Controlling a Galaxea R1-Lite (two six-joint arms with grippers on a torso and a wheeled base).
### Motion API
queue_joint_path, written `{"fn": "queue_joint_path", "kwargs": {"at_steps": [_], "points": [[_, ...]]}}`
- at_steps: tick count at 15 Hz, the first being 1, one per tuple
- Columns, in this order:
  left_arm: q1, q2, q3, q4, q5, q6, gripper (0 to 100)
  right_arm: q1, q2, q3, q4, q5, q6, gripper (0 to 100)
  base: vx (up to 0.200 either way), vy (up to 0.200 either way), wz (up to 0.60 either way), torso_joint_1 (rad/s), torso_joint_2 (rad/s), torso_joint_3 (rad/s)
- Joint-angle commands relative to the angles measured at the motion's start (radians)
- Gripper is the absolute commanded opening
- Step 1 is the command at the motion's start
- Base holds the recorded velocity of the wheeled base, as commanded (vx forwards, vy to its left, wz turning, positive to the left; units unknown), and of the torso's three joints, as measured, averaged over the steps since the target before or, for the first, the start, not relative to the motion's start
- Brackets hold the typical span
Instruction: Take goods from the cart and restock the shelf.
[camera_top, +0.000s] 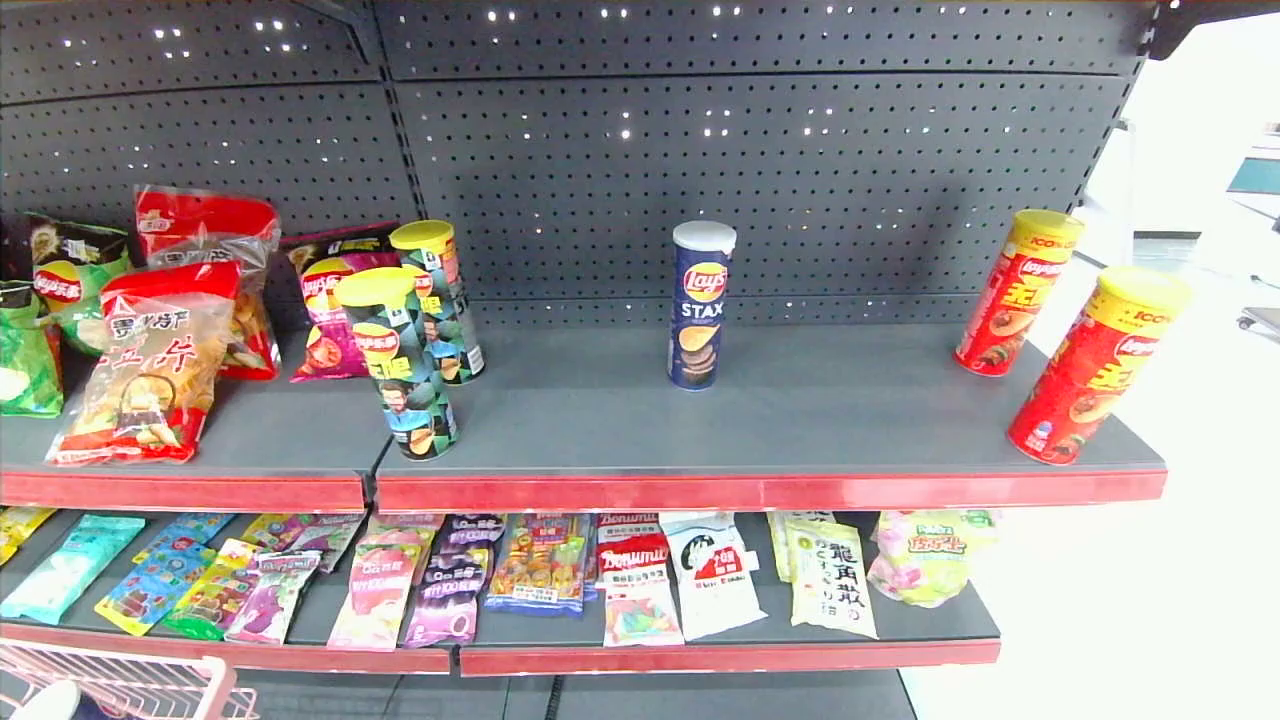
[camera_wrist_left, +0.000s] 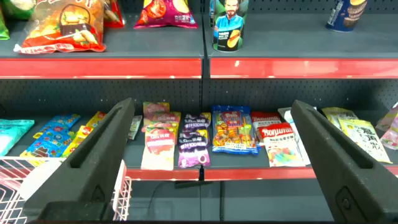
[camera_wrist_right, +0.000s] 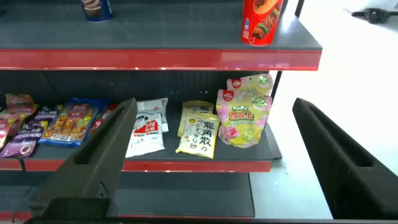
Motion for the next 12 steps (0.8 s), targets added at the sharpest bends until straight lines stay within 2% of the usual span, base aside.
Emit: {"fn": "queue_joint_path", "kwargs": {"at_steps": [1, 4, 12], "points": [[0.0, 0.001, 0.0, 0.0, 0.0, 0.0, 100, 0.001, 0.001, 0.0, 0.0, 0.001, -0.001, 100, 0.0, 0.0, 0.0, 0.0, 0.0, 0.0], [0.0, 0.001, 0.0, 0.0, 0.0, 0.0, 100, 0.001, 0.001, 0.0, 0.0, 0.001, -0.003, 100, 0.0, 0.0, 0.0, 0.0, 0.0, 0.0], [0.0, 0.001, 0.0, 0.0, 0.0, -0.002, 100, 0.001, 0.001, -0.002, 0.0, 0.001, -0.003, 100, 0.0, 0.0, 0.6, 0.004, 0.0, 0.004]]}}
